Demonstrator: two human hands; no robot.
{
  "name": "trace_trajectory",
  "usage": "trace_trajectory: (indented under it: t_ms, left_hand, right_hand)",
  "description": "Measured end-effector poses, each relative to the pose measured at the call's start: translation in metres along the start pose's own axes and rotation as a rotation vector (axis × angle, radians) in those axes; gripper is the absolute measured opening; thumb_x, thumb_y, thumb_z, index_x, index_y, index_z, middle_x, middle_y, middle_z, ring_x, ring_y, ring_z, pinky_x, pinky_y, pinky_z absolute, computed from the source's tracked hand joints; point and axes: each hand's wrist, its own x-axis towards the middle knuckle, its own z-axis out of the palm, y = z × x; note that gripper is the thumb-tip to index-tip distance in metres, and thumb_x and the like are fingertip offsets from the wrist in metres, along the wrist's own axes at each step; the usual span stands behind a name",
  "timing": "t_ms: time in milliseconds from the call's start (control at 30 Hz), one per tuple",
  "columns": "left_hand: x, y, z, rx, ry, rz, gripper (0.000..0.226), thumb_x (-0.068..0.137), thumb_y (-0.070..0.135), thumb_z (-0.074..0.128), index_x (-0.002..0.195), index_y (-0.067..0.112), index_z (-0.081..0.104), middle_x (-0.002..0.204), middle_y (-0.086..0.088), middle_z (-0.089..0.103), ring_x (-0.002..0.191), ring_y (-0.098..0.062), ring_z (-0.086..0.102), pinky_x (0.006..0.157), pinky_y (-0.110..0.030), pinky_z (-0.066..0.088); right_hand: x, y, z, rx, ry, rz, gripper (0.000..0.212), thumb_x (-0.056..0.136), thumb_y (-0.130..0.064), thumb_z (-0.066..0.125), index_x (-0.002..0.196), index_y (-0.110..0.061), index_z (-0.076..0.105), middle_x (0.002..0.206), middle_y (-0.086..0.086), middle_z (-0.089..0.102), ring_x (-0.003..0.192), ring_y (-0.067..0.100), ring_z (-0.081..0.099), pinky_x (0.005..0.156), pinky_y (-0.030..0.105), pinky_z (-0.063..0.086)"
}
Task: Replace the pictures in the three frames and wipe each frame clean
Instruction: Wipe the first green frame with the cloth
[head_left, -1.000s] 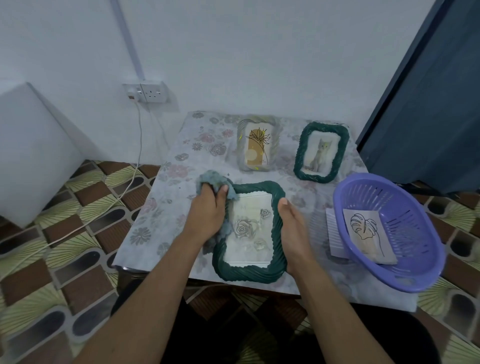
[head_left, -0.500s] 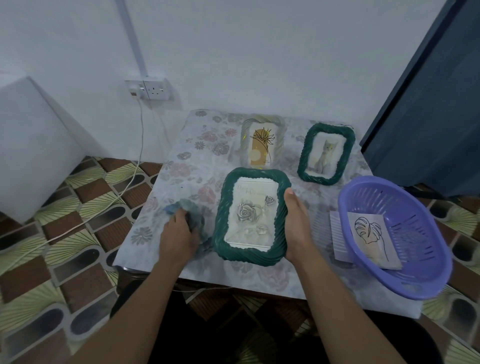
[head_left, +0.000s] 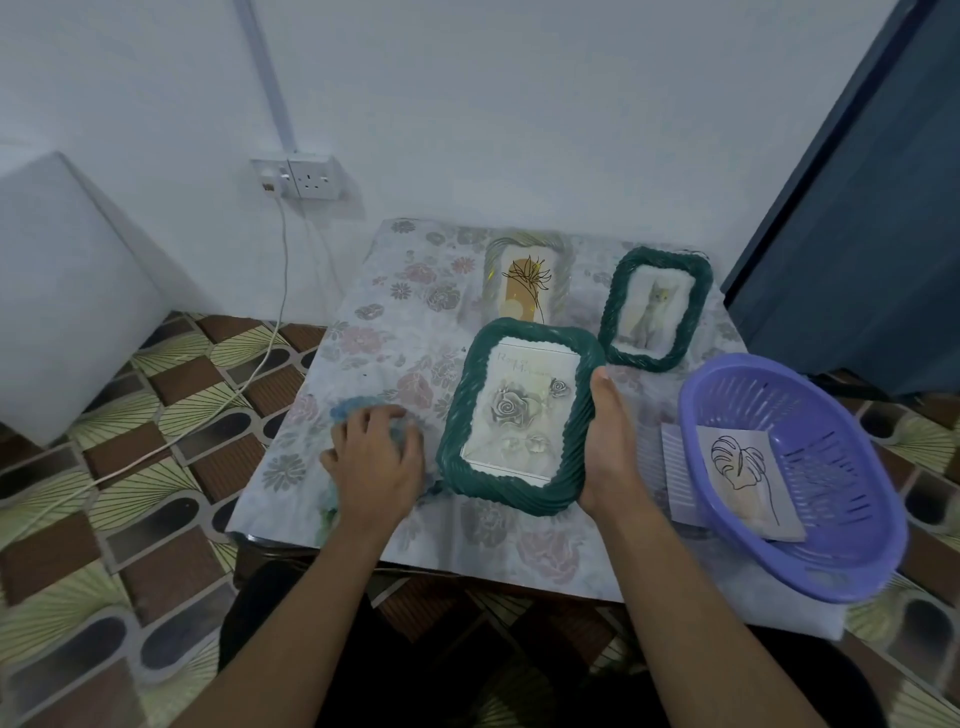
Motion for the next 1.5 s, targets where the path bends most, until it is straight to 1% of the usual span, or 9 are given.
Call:
trace_trajectory:
  t_ms: [167, 367, 600, 700, 800, 967, 1200, 1300, 1500]
  left_hand:
    - [-0.024, 0.053, -0.015, -1.231, -0.452, -0.429, 0.050, 0.094, 0.052, 0.042, 0.125, 0.017, 0.061, 0.127, -0.007, 0.065, 0.123, -0.030, 0.057, 0.104, -0.048, 0.045]
    - [-0.045, 0.072, -0.011, -1.464, -0.598, -0.497, 0.046, 0.079, 0.009, 0.067, 0.123, 0.004, 0.059, 0.118, -0.014, 0.070, 0.102, -0.024, 0.069, 0.082, -0.034, 0.059]
    - [-0.045, 0.078, -0.003, -1.384, -0.563, -0.604, 0.032, 0.087, -0.006, 0.063, 0.118, 0.000, 0.061, 0.114, -0.017, 0.070, 0.097, -0.028, 0.068, 0.087, -0.039, 0.056]
    - [-0.040, 0.080, -0.001, -1.305, -0.479, -0.575, 0.028, 0.088, -0.006, 0.063, 0.115, 0.003, 0.063, 0.106, -0.011, 0.072, 0.092, -0.023, 0.068, 0.087, -0.041, 0.055]
    - [-0.034, 0.083, -0.003, -0.979, -0.339, -0.349, 0.014, 0.090, 0.001, 0.065, 0.100, 0.010, 0.067, 0.083, -0.007, 0.068, 0.074, -0.018, 0.064, 0.075, -0.040, 0.056]
    - [-0.033, 0.102, -0.015, -0.366, -0.021, 0.217, 0.006, 0.090, 0.012, 0.062, 0.093, 0.017, 0.059, 0.067, 0.009, 0.055, 0.057, -0.007, 0.053, 0.050, -0.013, 0.038]
    - [-0.042, 0.119, -0.017, -0.007, 0.034, 0.655, 0.039, 0.076, 0.004, 0.074, 0.113, 0.012, 0.067, 0.089, -0.005, 0.070, 0.072, -0.025, 0.065, 0.056, -0.031, 0.051]
    - [-0.048, 0.121, -0.018, 0.127, 0.003, 0.734, 0.047, 0.068, 0.010, 0.081, 0.112, 0.016, 0.066, 0.098, -0.003, 0.069, 0.084, -0.027, 0.065, 0.067, -0.035, 0.053]
    - [-0.057, 0.116, -0.020, 0.272, -0.209, 0.739, 0.065, 0.069, 0.025, 0.061, 0.133, 0.013, 0.052, 0.122, -0.003, 0.058, 0.106, -0.026, 0.056, 0.085, -0.040, 0.048]
  right_hand:
    - [-0.001, -0.002, -0.002, 0.063, 0.081, -0.038, 0.076, 0.074, -0.069, 0.059, 0.138, -0.029, 0.056, 0.132, -0.001, 0.064, 0.119, 0.023, 0.063, 0.105, 0.051, 0.048]
    - [-0.005, -0.008, -0.010, 0.005, 0.109, -0.153, 0.042, 0.102, -0.045, 0.047, 0.135, -0.022, 0.058, 0.127, 0.000, 0.067, 0.117, 0.019, 0.064, 0.105, 0.044, 0.049]
    - [-0.002, -0.010, -0.021, -0.089, 0.082, -0.078, 0.057, 0.082, -0.061, 0.054, 0.128, -0.026, 0.061, 0.125, 0.000, 0.067, 0.117, 0.022, 0.062, 0.104, 0.045, 0.048]
    - [-0.002, -0.016, -0.024, -0.164, 0.107, -0.112, 0.037, 0.099, -0.035, 0.049, 0.134, -0.023, 0.046, 0.123, -0.002, 0.058, 0.111, 0.017, 0.056, 0.088, 0.034, 0.046]
    - [-0.010, -0.018, -0.026, -0.322, 0.076, -0.185, 0.028, 0.091, -0.038, 0.051, 0.118, -0.037, 0.049, 0.135, -0.002, 0.049, 0.124, 0.019, 0.047, 0.105, 0.043, 0.041]
    - [-0.025, -0.026, -0.014, -0.319, -0.150, -0.156, 0.024, 0.102, -0.040, 0.045, 0.123, -0.032, 0.053, 0.123, -0.015, 0.054, 0.121, 0.016, 0.050, 0.094, 0.034, 0.042]
    - [-0.025, -0.038, -0.007, 0.171, -0.321, 0.080, 0.073, 0.095, -0.069, 0.035, 0.138, -0.013, 0.055, 0.122, 0.013, 0.063, 0.106, 0.031, 0.064, 0.089, 0.044, 0.056]
    - [-0.021, -0.038, -0.013, 0.270, -0.371, 0.117, 0.083, 0.093, -0.074, 0.028, 0.137, -0.011, 0.058, 0.136, 0.017, 0.061, 0.127, 0.034, 0.057, 0.109, 0.047, 0.043]
    - [-0.011, -0.037, -0.019, 0.220, -0.319, 0.137, 0.080, 0.093, -0.076, 0.021, 0.121, -0.016, 0.067, 0.122, 0.015, 0.070, 0.114, 0.032, 0.066, 0.094, 0.046, 0.051]
